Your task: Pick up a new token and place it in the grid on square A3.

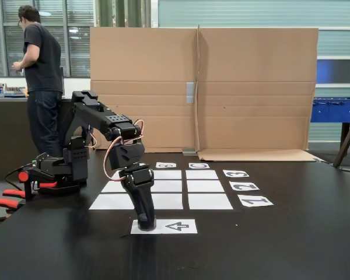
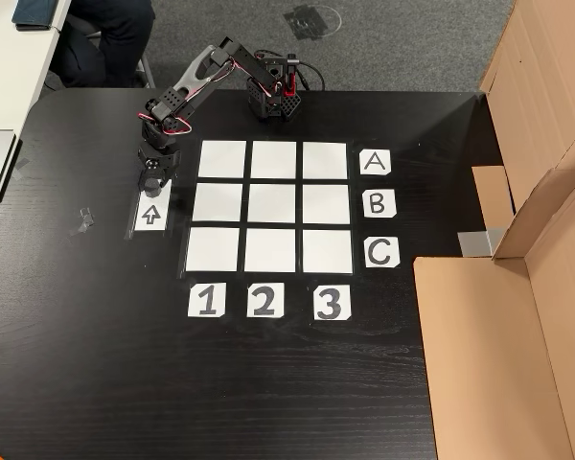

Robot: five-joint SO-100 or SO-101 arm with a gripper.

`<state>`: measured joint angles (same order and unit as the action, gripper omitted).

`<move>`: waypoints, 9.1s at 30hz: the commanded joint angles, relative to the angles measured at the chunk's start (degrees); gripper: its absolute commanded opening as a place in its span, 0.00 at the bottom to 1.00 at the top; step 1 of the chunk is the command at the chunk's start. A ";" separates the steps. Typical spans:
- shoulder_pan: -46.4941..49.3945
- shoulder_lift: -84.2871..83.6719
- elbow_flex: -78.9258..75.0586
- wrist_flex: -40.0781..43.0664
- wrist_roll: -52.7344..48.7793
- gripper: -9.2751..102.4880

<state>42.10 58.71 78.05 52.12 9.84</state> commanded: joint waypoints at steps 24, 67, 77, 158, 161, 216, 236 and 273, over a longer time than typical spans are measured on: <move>-0.88 9.14 -1.49 -0.70 0.53 0.11; -50.98 57.74 13.45 14.33 1.49 0.08; -65.74 61.70 26.19 14.41 1.32 0.08; -85.43 48.08 58.45 1.23 -10.28 0.08; -85.43 47.55 58.45 0.79 -10.20 0.08; -85.43 70.93 69.26 11.78 -47.90 0.08; -82.62 69.87 72.51 5.98 -48.69 0.15; -82.97 72.16 74.88 5.19 -47.29 0.35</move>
<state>-40.25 129.38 152.93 57.22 -37.97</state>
